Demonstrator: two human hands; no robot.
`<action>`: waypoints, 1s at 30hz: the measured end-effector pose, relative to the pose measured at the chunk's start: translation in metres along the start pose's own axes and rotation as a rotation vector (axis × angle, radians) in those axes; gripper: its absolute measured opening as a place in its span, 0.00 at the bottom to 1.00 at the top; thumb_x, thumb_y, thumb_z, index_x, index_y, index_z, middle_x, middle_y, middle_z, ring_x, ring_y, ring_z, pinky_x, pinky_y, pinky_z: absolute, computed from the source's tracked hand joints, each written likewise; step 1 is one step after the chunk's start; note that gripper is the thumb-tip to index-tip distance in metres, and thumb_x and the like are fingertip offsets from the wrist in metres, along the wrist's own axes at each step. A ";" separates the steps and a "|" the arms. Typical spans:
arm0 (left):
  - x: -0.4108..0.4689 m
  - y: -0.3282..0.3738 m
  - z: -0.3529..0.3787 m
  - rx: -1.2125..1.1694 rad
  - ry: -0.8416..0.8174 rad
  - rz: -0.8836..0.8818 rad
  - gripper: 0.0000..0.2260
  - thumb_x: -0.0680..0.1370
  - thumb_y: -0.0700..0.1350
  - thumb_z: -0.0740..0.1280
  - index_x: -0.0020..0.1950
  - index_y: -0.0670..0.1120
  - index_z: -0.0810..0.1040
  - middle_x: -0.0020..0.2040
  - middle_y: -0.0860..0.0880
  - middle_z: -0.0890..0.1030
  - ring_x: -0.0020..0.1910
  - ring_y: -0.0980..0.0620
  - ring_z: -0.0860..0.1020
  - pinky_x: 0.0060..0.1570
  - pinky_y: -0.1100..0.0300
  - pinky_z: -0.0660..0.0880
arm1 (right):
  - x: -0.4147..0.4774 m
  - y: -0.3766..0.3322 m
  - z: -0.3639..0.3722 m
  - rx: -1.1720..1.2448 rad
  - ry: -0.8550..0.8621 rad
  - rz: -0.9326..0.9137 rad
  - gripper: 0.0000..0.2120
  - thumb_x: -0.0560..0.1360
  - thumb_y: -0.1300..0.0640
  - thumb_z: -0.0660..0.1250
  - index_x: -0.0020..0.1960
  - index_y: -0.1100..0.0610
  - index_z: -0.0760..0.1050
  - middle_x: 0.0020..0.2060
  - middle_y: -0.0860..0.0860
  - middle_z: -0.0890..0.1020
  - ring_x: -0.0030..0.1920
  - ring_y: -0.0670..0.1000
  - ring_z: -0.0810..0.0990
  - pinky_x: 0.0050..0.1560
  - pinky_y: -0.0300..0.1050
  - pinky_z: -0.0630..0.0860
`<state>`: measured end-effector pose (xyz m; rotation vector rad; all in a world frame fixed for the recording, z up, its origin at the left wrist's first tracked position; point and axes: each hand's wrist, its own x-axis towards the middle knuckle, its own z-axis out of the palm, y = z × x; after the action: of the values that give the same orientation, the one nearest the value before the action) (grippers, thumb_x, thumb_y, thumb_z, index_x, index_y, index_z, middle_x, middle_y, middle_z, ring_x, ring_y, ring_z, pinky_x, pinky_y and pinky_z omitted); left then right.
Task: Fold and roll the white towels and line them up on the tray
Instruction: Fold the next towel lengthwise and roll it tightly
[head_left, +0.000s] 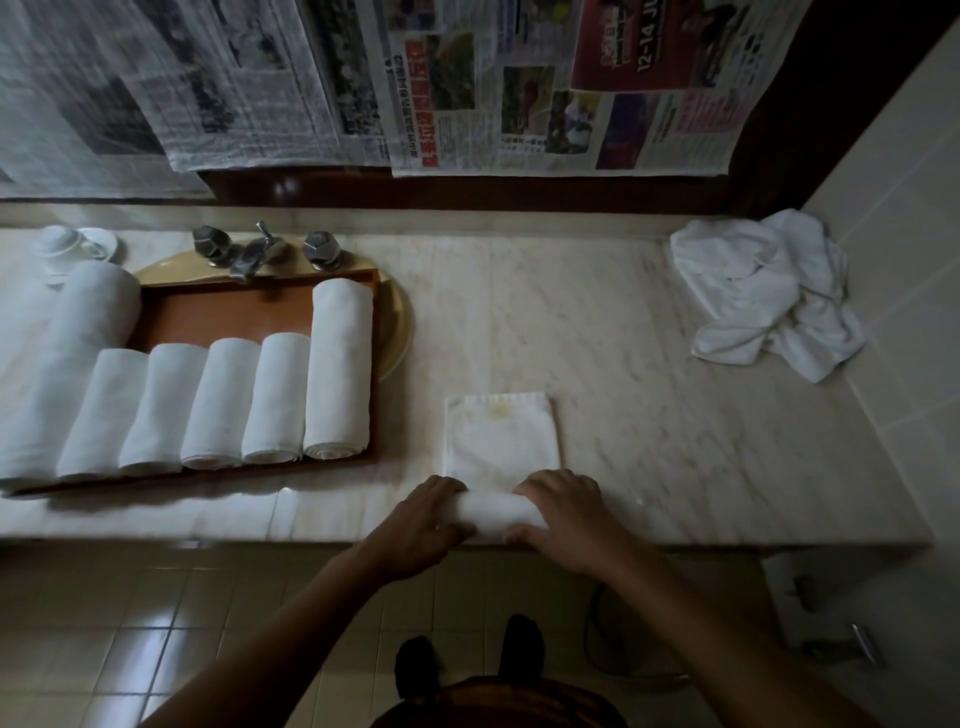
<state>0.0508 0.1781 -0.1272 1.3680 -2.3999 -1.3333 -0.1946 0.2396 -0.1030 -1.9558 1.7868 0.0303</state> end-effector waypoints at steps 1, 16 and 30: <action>0.002 0.003 -0.001 -0.019 0.002 -0.019 0.19 0.79 0.58 0.70 0.66 0.52 0.74 0.59 0.56 0.73 0.52 0.56 0.76 0.46 0.63 0.77 | 0.000 0.000 0.000 -0.015 0.028 0.003 0.30 0.76 0.31 0.63 0.73 0.45 0.69 0.71 0.45 0.71 0.71 0.51 0.67 0.72 0.55 0.60; 0.014 0.012 -0.007 0.396 -0.025 0.031 0.32 0.83 0.68 0.46 0.83 0.53 0.58 0.82 0.53 0.62 0.81 0.54 0.58 0.78 0.42 0.55 | -0.022 -0.021 0.044 -0.162 0.305 -0.037 0.40 0.69 0.63 0.75 0.78 0.50 0.65 0.75 0.54 0.71 0.76 0.57 0.68 0.76 0.65 0.60; 0.029 -0.001 -0.016 0.114 0.196 -0.125 0.26 0.79 0.71 0.60 0.65 0.53 0.78 0.61 0.54 0.81 0.60 0.52 0.76 0.59 0.47 0.75 | 0.017 -0.012 0.020 -0.098 0.227 -0.064 0.28 0.81 0.45 0.62 0.79 0.49 0.64 0.76 0.50 0.69 0.75 0.54 0.66 0.78 0.61 0.53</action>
<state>0.0415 0.1466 -0.1272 1.6200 -2.3250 -1.0436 -0.1752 0.2314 -0.1222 -2.1586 1.8933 -0.1328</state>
